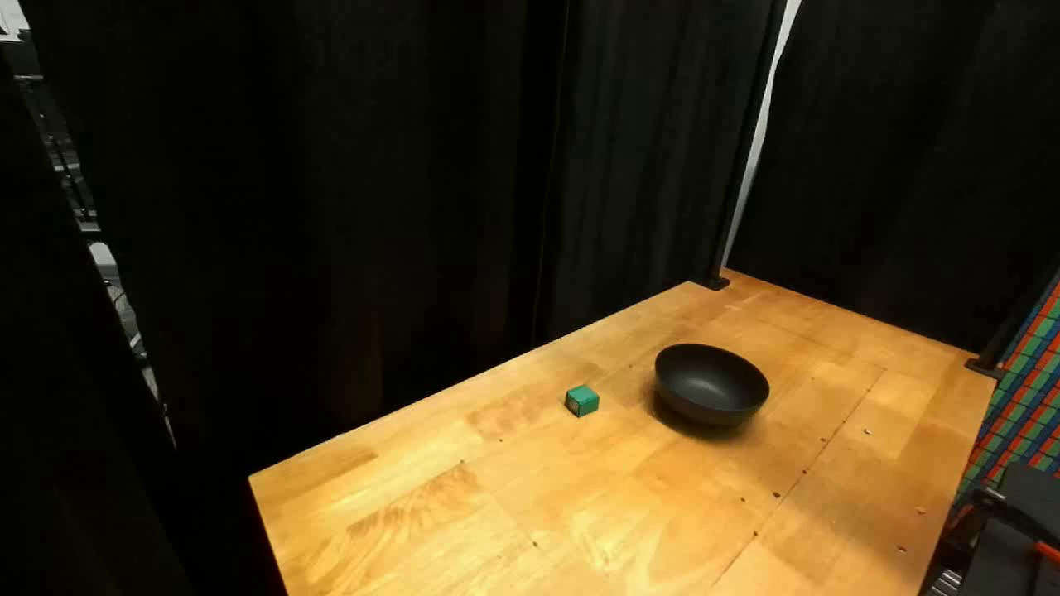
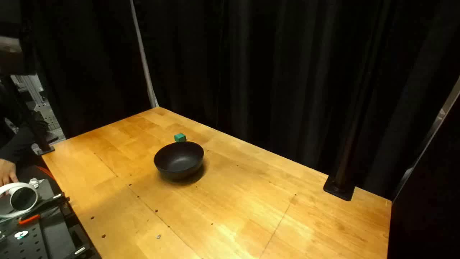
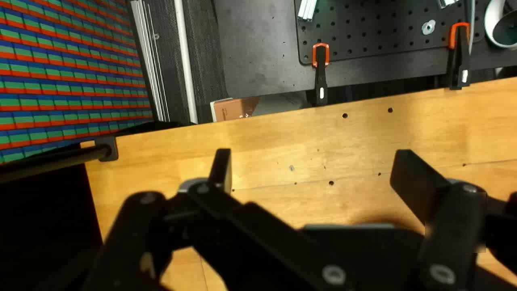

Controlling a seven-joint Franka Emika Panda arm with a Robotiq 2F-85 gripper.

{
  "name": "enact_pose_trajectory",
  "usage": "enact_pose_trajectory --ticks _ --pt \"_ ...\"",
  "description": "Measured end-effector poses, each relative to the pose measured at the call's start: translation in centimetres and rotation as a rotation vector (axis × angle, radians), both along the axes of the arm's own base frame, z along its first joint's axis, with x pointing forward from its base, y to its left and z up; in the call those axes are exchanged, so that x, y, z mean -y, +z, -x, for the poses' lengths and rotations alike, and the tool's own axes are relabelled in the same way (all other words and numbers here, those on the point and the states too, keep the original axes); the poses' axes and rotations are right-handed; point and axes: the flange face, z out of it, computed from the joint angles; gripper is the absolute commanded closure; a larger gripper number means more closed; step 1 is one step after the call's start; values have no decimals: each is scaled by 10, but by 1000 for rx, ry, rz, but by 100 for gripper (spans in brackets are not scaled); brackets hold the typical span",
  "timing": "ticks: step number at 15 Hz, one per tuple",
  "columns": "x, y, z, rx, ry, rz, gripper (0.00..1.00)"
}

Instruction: Put the block in the bowl

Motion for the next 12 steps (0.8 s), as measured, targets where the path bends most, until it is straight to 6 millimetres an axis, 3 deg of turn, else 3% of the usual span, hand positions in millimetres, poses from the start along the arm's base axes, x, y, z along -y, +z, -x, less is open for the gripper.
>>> enact_pose_trajectory --ticks 7,9,12 --pt "-5 0 -7 29 17 -5 0" --pt "-22 -13 -27 75 61 -20 0" --pt "-67 -50 -72 139 143 -53 0"
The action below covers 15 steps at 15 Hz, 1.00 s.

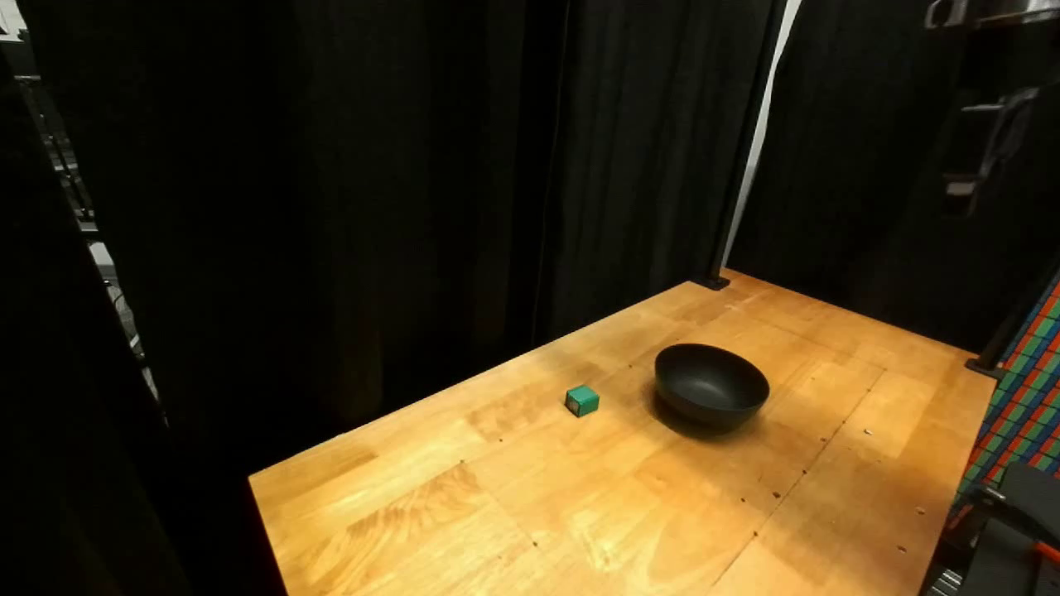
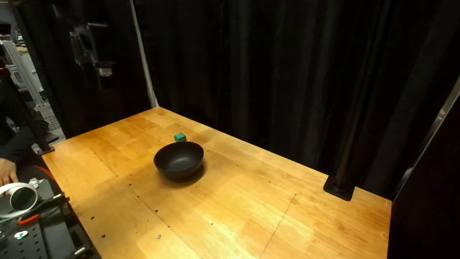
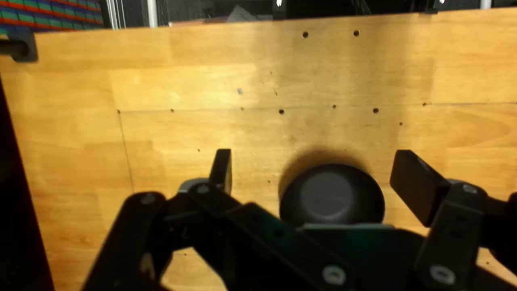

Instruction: Put the block in the bowl

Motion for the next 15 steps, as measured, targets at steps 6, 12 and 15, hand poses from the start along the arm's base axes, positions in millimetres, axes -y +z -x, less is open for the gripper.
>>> enact_pose_trajectory --ticks 6,12,15 --pt "-103 -103 -78 42 182 -56 0" --pt "-184 -204 -136 56 291 -70 0" --pt "-205 -246 -163 64 299 -66 0"
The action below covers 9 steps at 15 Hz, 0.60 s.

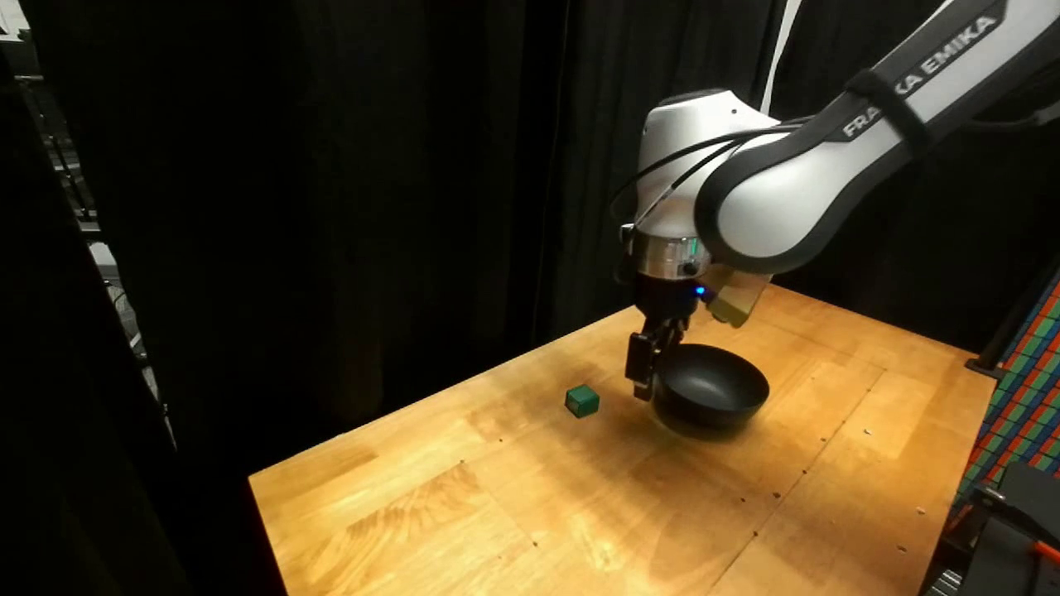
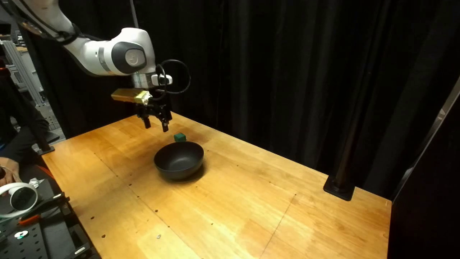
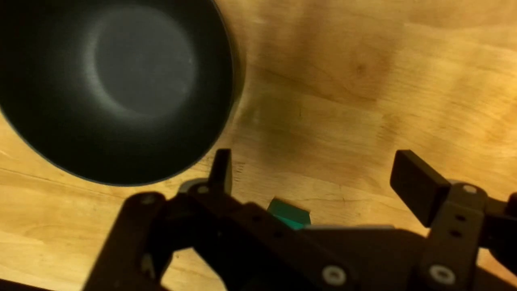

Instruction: Put the block in the bowl

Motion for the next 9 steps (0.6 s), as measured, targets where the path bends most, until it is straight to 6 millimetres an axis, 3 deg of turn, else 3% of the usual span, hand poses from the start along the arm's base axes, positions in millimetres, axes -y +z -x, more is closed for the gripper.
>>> enact_pose_trajectory --ticks 4,9 --pt "-19 -38 -34 37 3 14 0" --pt "-23 -68 -71 84 -17 77 0"
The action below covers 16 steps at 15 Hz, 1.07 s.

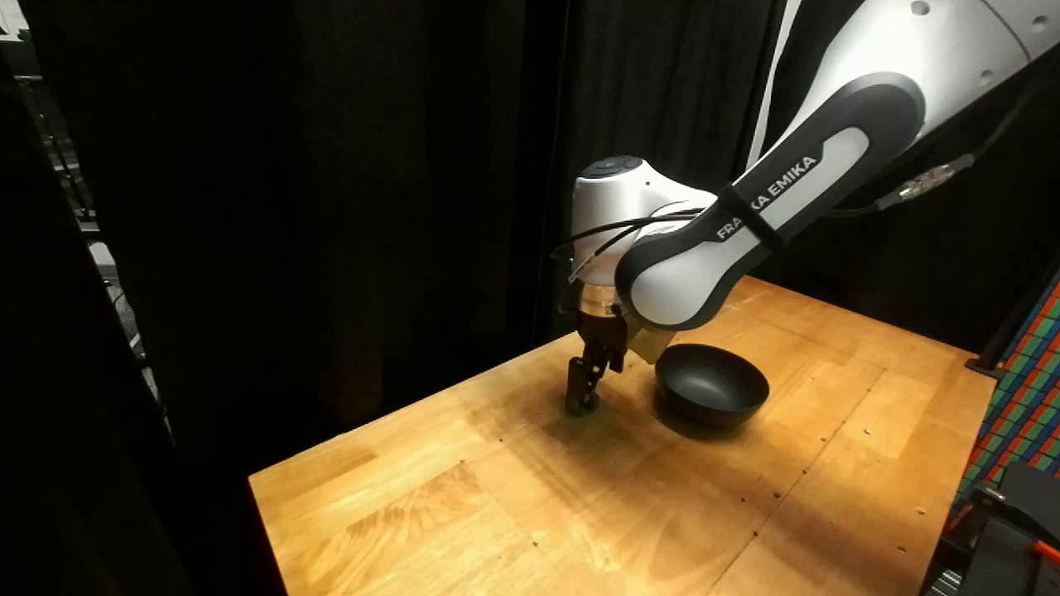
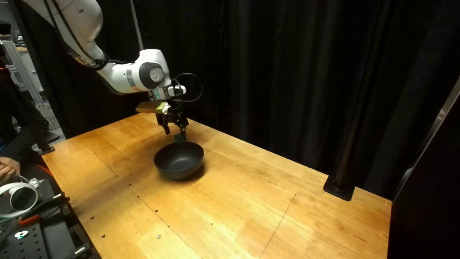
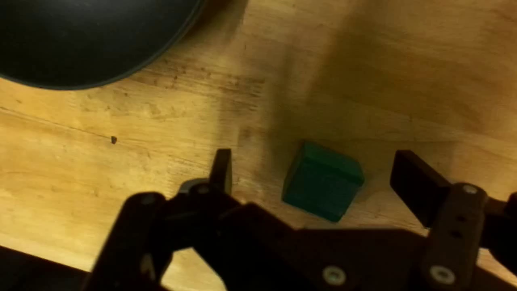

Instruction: Put the block in the bowl

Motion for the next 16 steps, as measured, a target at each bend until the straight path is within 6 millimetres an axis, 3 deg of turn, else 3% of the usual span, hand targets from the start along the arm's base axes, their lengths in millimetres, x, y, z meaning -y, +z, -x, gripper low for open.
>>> enact_pose_trajectory --ticks 1,2,4,6,9,13,16 --pt "0 -6 -5 1 -4 3 0" --pt "0 -13 -9 0 -8 4 25" --pt "1 -26 -15 -5 -12 8 32" --pt "1 -35 -19 -5 -18 11 49" --pt "-2 -32 -24 5 -23 8 73" --pt "6 -27 -28 13 -41 18 77" --pt "31 -8 -32 -13 -80 70 77"
